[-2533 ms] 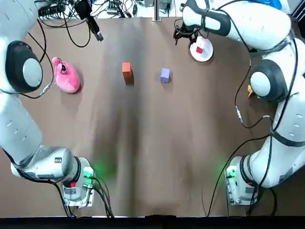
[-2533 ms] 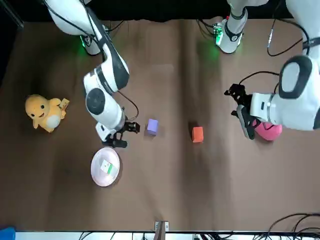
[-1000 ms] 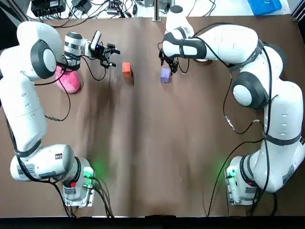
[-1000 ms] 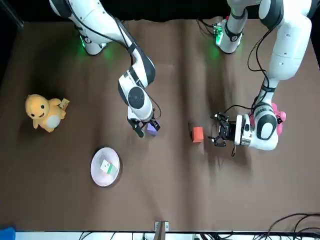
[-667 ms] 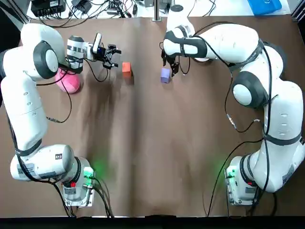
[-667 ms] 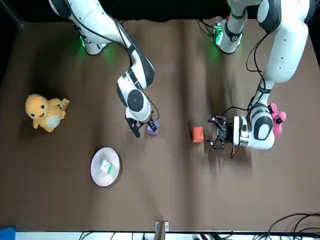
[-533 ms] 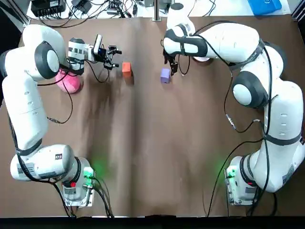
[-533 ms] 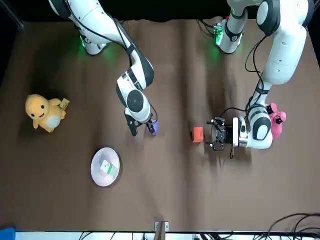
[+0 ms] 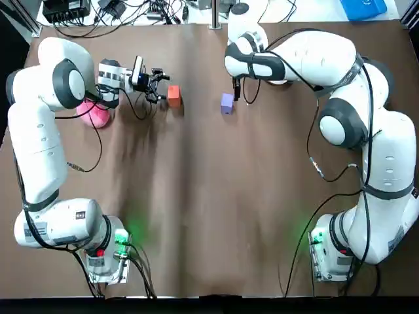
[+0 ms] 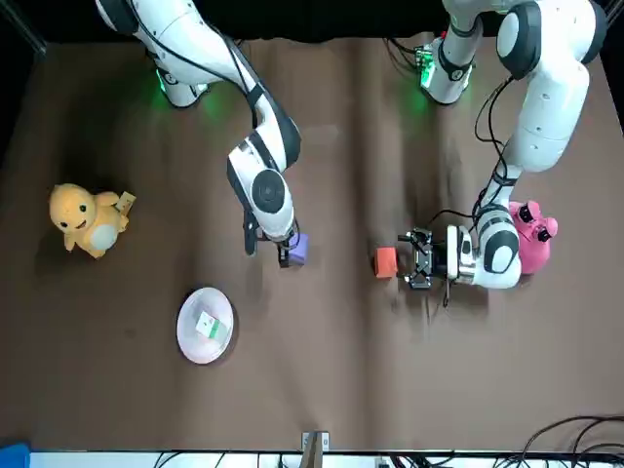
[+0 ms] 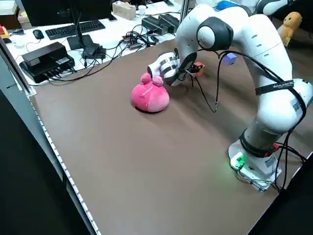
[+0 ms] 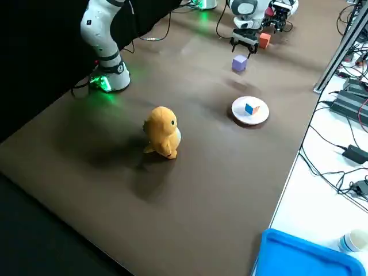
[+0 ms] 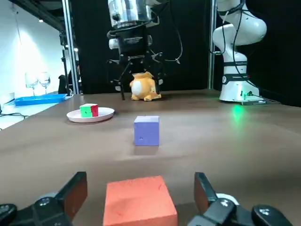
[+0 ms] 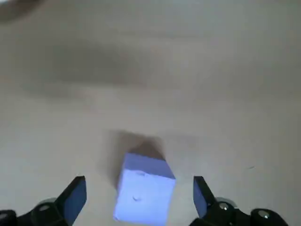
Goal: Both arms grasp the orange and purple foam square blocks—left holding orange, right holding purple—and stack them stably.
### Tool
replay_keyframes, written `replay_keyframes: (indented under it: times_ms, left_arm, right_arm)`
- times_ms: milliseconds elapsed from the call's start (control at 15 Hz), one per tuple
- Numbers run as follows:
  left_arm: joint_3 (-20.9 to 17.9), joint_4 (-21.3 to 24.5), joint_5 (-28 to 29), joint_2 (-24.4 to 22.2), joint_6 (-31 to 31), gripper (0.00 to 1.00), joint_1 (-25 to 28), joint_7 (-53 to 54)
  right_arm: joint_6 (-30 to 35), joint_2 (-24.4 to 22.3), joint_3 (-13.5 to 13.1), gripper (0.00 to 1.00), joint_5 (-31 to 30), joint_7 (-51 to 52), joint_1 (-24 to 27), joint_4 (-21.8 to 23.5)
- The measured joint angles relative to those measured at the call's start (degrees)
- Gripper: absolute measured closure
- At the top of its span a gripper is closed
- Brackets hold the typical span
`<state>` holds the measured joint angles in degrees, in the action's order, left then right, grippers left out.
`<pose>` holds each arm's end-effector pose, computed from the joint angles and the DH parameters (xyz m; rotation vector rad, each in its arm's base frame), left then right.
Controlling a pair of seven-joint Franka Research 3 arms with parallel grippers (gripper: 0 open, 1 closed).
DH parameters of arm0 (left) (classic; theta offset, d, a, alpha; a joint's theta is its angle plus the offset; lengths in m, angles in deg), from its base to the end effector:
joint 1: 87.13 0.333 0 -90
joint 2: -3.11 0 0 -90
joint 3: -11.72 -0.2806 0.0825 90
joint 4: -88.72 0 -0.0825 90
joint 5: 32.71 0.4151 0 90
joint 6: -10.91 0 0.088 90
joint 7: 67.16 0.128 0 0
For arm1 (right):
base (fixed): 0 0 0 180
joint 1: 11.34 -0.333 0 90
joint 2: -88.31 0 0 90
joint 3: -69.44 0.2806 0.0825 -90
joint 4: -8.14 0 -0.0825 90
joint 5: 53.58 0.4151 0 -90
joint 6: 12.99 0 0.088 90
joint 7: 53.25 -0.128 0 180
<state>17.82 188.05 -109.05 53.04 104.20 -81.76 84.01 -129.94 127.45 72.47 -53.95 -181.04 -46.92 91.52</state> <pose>0.5789 -0.1282 0.0515 1.1356 -1.3770 1.0888 0.5583 0.4398 0.2096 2.1636 -2.1479 -0.0603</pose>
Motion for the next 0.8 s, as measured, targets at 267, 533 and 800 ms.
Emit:
replay_keyframes:
  times_ms: [267, 533, 800]
  left_arm:
    - [0.0, 0.2, -0.3, 0.3, 0.0, 0.00, -0.6, 0.8]
    - [0.0, 1.4, -1.3, 0.3, 0.0, 0.00, -0.6, 0.8]
    - [0.0, 2.9, -2.8, 0.3, 0.1, 0.00, -0.6, 2.0]
  right_arm:
    - [0.0, 1.0, 0.0, 0.00, -1.8, -13.7, -0.2, 0.1]
    - [-3.3, 2.4, 0.0, 0.00, -1.8, -14.5, -0.2, 0.1]
    - [-7.3, 3.6, 0.2, 0.00, -1.7, -14.5, -1.1, 0.1]
